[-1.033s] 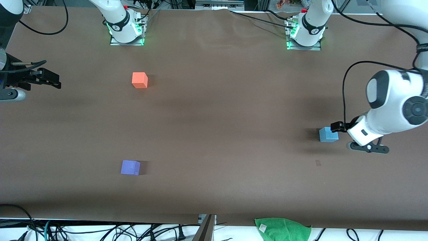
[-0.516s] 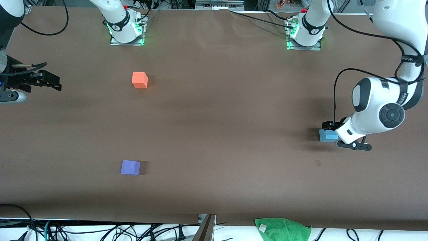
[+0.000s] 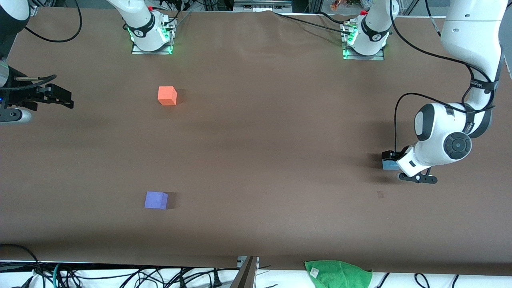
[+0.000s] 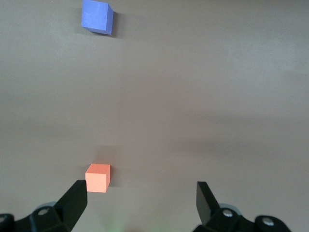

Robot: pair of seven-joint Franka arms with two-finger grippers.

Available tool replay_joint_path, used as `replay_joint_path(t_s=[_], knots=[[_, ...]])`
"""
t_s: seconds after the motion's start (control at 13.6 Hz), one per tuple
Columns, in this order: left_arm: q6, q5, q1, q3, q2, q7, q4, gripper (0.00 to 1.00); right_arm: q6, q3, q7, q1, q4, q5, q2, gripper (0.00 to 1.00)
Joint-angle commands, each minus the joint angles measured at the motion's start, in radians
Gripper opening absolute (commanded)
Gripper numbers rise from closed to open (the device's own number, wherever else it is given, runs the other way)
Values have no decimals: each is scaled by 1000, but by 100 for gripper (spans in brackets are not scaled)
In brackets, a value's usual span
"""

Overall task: Place blue block between orange and purple blocks
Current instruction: 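Close the left gripper on the light blue cube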

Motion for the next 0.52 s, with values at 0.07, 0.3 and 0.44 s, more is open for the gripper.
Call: replay_joint_path(t_s=[0.07,0.3,0.44], knots=[[68,28,18,-4,62,-8,-1,90,9,6,6,-5,-7,17,-6,100],[57,28,21,-4,57,-16,1,35,9,7,6,-5,-7,21,-6,100],[7,27,21,-7,47,-17,11,13,9,7,6,-5,-7,22,-6,100]])
